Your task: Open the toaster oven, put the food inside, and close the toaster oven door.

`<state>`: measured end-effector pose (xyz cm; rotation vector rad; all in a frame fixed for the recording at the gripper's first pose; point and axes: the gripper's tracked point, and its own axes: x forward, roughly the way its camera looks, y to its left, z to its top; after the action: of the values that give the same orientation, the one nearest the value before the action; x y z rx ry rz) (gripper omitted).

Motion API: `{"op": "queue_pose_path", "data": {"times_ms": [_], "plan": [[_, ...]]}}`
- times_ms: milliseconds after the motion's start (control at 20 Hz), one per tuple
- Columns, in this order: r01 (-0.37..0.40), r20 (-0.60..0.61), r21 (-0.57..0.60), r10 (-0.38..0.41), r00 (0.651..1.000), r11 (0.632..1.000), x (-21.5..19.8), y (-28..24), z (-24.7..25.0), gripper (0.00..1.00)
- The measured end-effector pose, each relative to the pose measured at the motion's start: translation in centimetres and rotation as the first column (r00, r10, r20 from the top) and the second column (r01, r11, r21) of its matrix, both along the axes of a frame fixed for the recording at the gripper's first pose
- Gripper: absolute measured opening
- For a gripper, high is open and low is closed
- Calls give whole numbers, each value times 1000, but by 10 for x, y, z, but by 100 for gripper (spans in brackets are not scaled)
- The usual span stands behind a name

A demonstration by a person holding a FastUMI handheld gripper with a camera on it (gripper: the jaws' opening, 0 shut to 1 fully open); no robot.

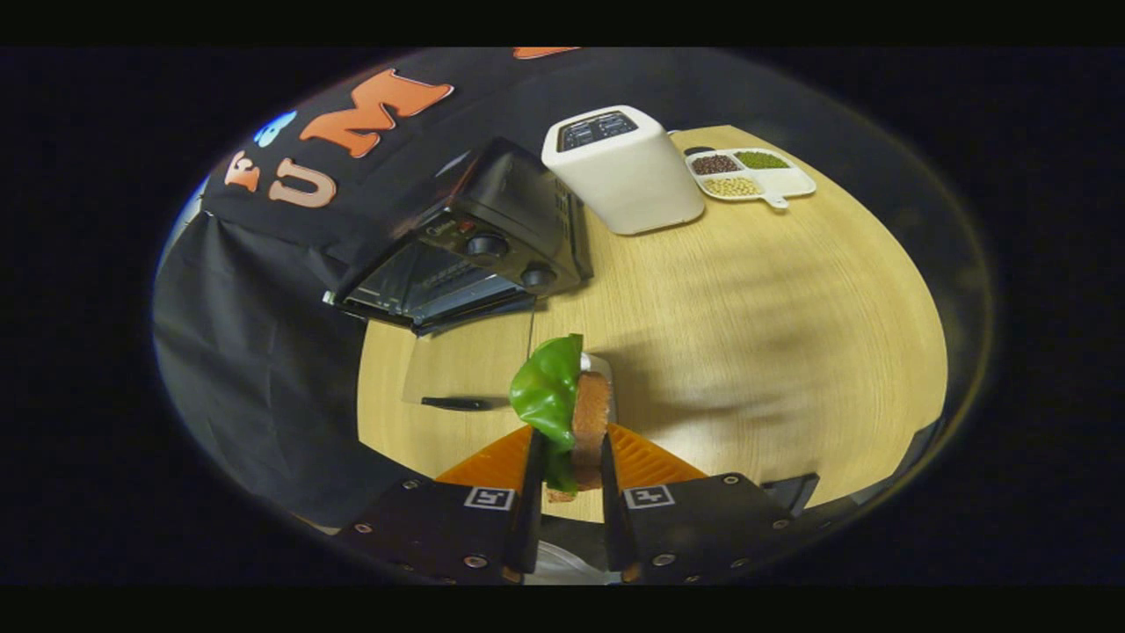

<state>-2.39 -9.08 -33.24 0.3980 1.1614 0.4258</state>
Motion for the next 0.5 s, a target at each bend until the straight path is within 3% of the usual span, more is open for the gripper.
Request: {"op": "queue_pose_path", "data": {"times_ms": [250, 500], "plan": [[56, 62, 81, -61, 996, 995, 1, 16, 40, 31], [127, 124, 242, -160, 979, 962, 10, 56, 75, 31]]}}
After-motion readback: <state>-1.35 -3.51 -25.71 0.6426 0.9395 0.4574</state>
